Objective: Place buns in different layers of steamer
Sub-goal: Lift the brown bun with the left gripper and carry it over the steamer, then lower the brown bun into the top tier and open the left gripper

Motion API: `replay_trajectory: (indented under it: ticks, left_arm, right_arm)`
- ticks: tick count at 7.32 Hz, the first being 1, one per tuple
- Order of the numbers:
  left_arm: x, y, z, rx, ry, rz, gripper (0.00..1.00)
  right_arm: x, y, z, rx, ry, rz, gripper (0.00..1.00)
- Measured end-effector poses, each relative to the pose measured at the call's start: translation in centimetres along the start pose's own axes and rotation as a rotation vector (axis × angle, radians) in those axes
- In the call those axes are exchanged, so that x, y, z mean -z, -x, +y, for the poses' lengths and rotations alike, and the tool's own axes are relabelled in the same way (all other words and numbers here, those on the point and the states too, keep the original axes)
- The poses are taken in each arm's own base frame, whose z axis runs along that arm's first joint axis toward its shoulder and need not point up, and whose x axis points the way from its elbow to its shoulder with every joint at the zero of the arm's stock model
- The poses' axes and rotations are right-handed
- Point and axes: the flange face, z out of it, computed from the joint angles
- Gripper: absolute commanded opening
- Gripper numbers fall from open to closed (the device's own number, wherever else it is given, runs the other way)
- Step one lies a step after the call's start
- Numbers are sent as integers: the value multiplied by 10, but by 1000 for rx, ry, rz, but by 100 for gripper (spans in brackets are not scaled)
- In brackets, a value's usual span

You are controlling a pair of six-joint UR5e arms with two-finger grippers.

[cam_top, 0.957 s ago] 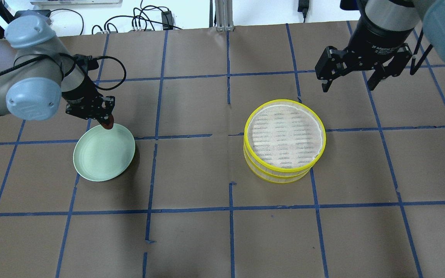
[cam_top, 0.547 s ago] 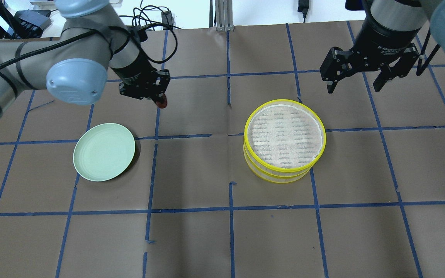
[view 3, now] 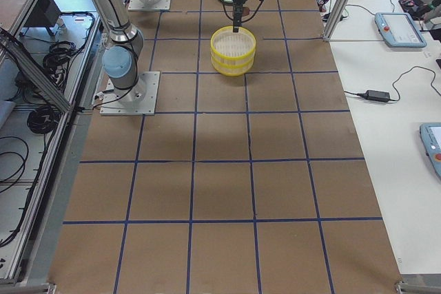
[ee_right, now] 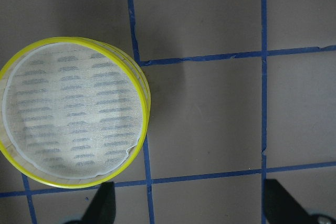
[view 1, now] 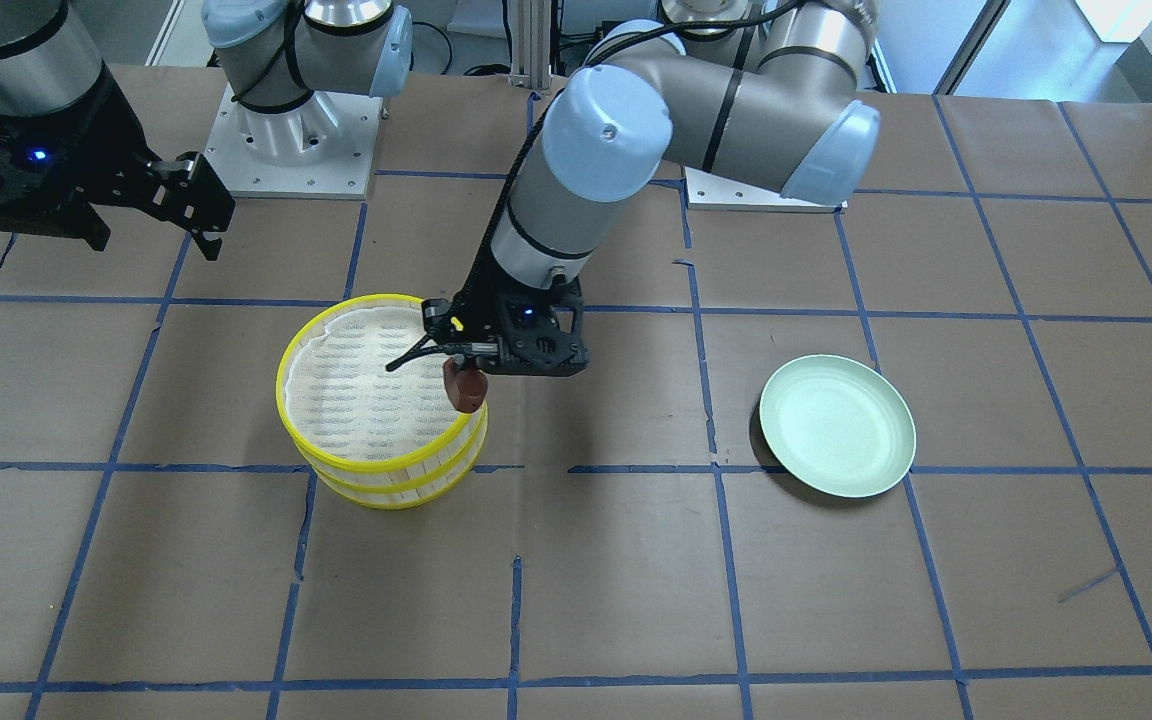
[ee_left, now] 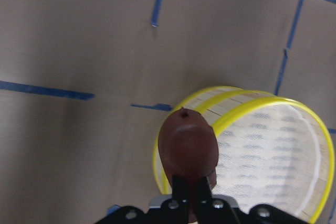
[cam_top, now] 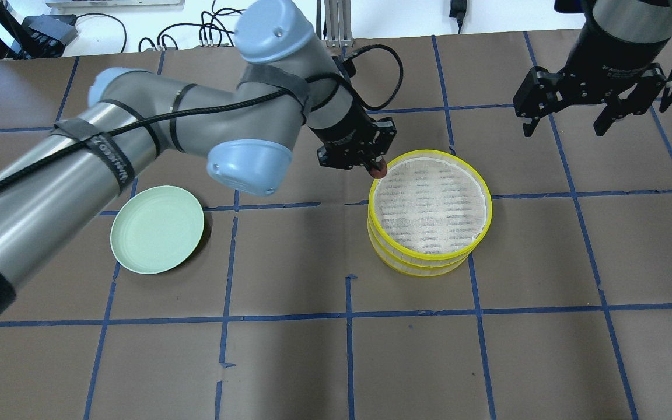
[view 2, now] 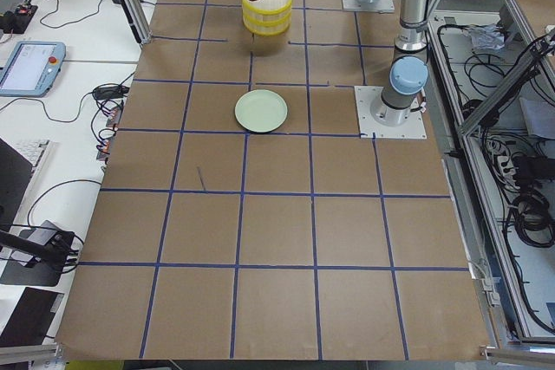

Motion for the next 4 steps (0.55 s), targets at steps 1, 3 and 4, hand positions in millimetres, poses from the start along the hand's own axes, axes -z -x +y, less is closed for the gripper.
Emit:
replay_trajectory:
  ticks: [1, 3, 4]
  left_arm:
    - [-26, -14, 9, 9, 27, 28, 59]
    - [-52, -24, 20, 28, 78, 59, 87]
    - [-56, -25, 24, 31, 90, 61, 89]
  right_arm:
    - [-1, -7, -1, -14, 2, 0, 100]
    - [-1, -11, -2, -24, 3, 0, 100]
    - [-1, -11, -2, -26, 2, 0, 100]
